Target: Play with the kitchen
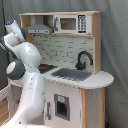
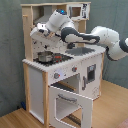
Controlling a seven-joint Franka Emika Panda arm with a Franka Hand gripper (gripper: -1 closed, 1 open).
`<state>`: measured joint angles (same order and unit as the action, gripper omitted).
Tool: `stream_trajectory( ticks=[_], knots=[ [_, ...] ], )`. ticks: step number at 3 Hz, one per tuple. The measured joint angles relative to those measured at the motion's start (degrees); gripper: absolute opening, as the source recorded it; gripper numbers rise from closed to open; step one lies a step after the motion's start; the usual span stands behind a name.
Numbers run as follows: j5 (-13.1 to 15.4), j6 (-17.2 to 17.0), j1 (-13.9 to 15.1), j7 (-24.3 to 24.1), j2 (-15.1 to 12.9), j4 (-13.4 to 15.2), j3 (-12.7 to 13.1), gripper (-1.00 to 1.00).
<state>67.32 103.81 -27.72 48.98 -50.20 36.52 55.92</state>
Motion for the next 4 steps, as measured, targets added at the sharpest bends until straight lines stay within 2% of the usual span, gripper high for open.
stream_trajectory(
  ticks=[1,3,4],
  knots=[
    [0.7,-2.2,-3.38,-0.86,3.95,0.01,0.11,1.0],
    [6.64,-9.24,-9.9,-3.11,6.69,0.09,0.11,1.0],
    [10.17,-12.06,-12.76,-6.17,7.31,0.2,0.11,1.0]
  ],
)
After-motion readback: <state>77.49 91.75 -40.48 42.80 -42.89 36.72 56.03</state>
